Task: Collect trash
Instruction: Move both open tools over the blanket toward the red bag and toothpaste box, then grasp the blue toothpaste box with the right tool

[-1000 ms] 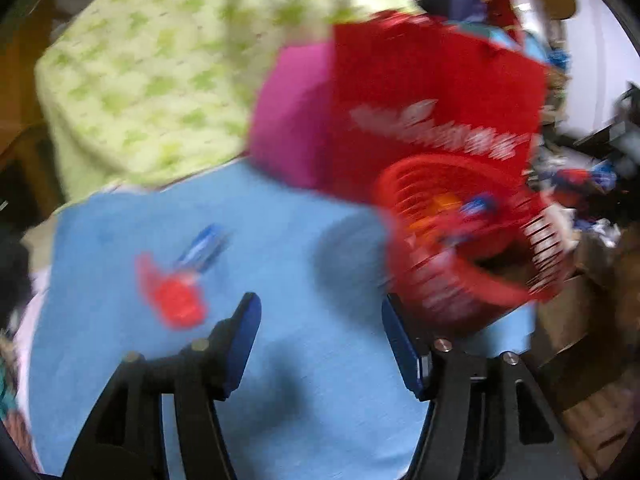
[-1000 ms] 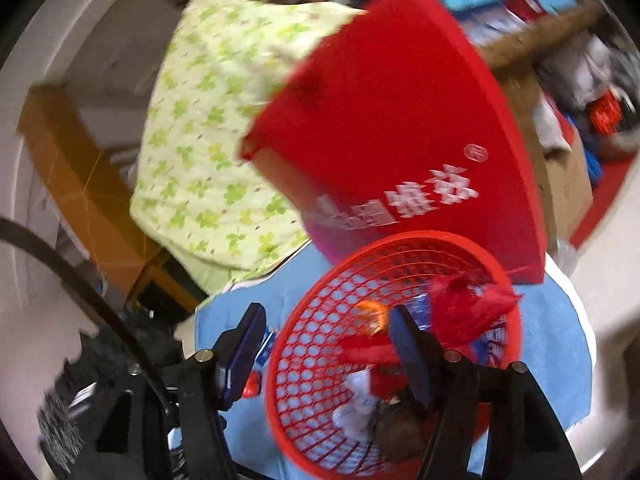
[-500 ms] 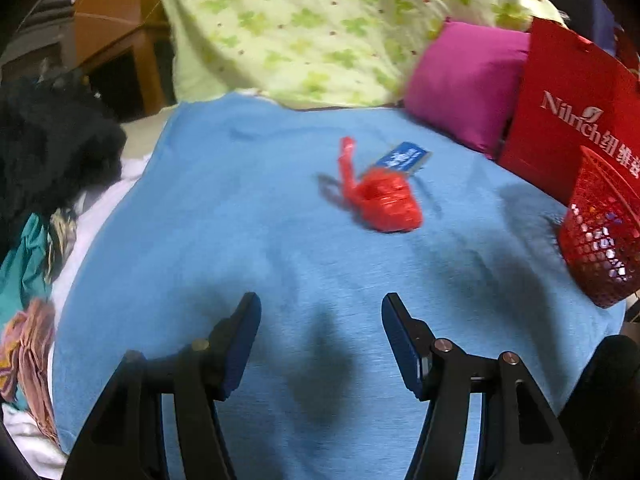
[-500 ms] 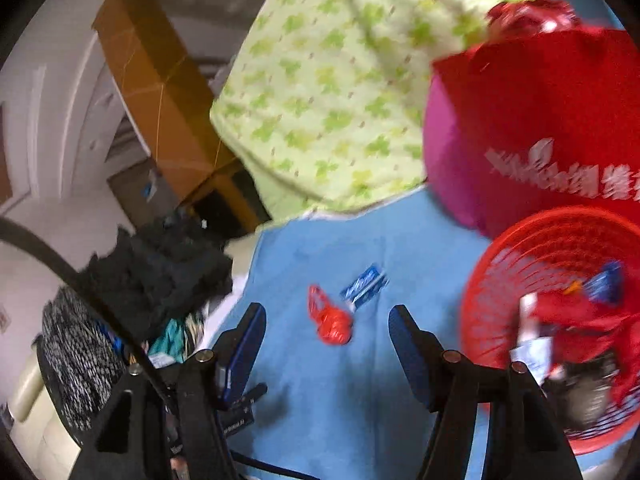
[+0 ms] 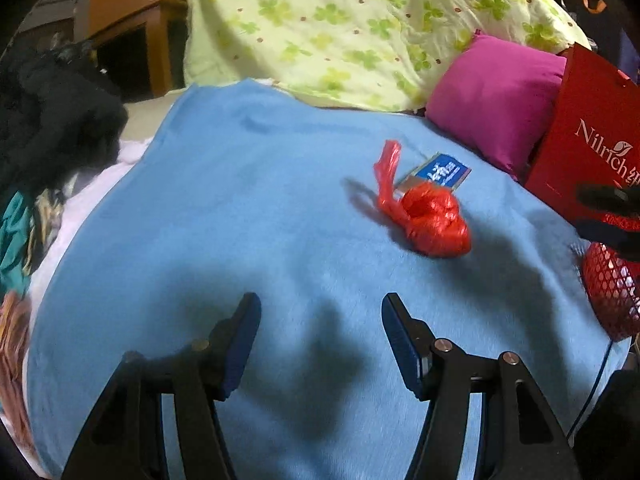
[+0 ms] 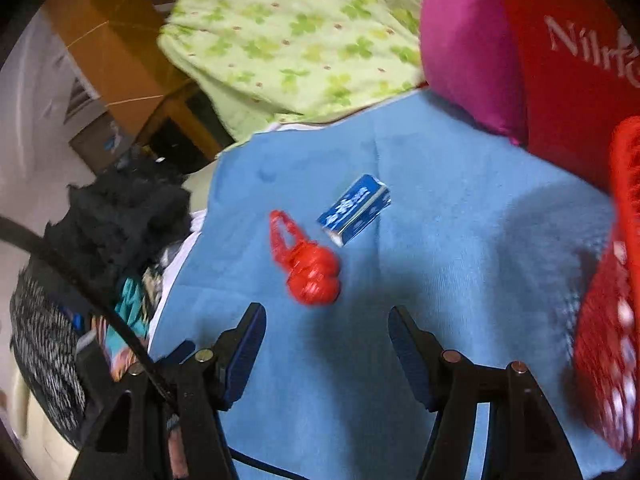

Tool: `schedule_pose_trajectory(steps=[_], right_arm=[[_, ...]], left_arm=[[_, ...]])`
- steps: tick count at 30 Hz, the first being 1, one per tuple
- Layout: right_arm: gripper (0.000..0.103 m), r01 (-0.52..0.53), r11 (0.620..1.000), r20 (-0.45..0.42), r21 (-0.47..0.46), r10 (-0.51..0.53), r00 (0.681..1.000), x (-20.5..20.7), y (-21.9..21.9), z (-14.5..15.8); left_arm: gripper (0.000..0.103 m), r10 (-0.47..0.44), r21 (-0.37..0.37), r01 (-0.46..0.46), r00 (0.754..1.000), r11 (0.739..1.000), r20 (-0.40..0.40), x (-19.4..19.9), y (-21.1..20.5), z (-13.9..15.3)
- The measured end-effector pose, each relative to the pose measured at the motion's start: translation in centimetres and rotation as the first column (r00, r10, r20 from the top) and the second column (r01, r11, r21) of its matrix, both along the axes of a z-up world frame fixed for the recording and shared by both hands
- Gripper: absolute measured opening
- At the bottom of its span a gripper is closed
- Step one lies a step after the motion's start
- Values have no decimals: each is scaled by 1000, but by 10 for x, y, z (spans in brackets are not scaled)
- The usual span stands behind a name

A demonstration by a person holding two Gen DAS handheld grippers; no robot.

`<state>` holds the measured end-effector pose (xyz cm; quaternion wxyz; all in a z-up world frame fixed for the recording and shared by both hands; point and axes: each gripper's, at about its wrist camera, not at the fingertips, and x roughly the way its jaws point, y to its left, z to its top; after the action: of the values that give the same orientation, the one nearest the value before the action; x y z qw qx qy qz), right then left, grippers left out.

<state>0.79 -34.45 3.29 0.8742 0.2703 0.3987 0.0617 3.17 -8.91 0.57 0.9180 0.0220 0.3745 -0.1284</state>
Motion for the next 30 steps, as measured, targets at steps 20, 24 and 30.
schedule_pose_trajectory(steps=[20,24,30], right_arm=[[66,128,959,-416,-253,-227,881,228,29,-62],[64,97,949,-321,-299,-196,927,210,28,-47],[64,111,949,-126,-294,-154,980,134,4,1]], left_arm=[[63,58,-39,-61,996,997,-73,40,5,-21],[63,46,-12,-47,996,999,-70,39,1,-24],[63,-5,-35,3,998,999,-61,32,-8,-20]])
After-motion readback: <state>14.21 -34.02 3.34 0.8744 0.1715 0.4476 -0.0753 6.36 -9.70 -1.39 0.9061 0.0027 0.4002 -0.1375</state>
